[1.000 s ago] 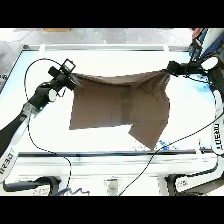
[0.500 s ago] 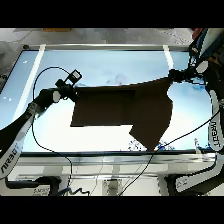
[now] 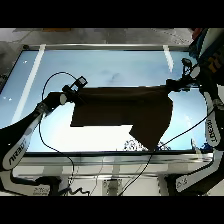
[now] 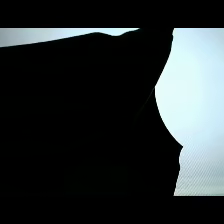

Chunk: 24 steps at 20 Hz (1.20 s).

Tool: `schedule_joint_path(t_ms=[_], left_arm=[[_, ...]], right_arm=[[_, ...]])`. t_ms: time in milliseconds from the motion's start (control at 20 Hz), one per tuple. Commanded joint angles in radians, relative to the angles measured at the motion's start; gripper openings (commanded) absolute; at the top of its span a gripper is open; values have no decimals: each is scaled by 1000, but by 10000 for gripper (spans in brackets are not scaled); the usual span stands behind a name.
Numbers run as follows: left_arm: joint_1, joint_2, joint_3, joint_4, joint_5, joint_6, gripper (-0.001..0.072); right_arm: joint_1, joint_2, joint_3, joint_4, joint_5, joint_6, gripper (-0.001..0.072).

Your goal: Fold the clothes and pants, and hang the long-sleeved shirts on hangers.

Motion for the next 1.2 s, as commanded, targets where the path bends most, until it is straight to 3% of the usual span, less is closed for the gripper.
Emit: schedule_joint_path(t_ms=[0,150,200,250,300,350,650,850,900,950,1000,1050,1100,1150], left_arm=[[-16,-11,0,-2,82,1,14],[-15,-11,0,-2,83,1,15],[-15,-10,0,-2,82,1,59],[-16,-9,0,-2,82,1,272],[-18,-3,0,-2,82,1,601],[-19,6,0,-2,82,1,699],[-8,195,0,2,43,1,691],[35,380,0,2,-116,0,680],[53,426,0,2,-189,-18,529],[74,467,0,2,-264,-46,324],[103,504,0,2,-337,-77,210],[135,532,0,2,-398,-110,207],[176,554,0,2,-459,-146,193],[221,565,-1,1,-510,-180,111]], right_arm=[[1,-14,-31,-25,87,52,11],[1,-14,-55,-24,100,75,41],[1,-13,-54,-24,99,75,276],[1,-10,-53,-24,104,75,516],[1,-5,-52,-26,109,75,673],[-1,-3,-45,-30,126,74,692],[-36,-3,87,-106,369,65,689],[-97,45,124,-126,553,-15,677],[-117,67,121,-126,574,-32,578],[-135,90,117,-126,586,-53,465],[-157,116,109,-124,596,-92,378],[-180,146,95,-117,594,-116,304],[-209,185,66,-101,581,-137,183],[-241,222,28,-69,564,-159,46]])
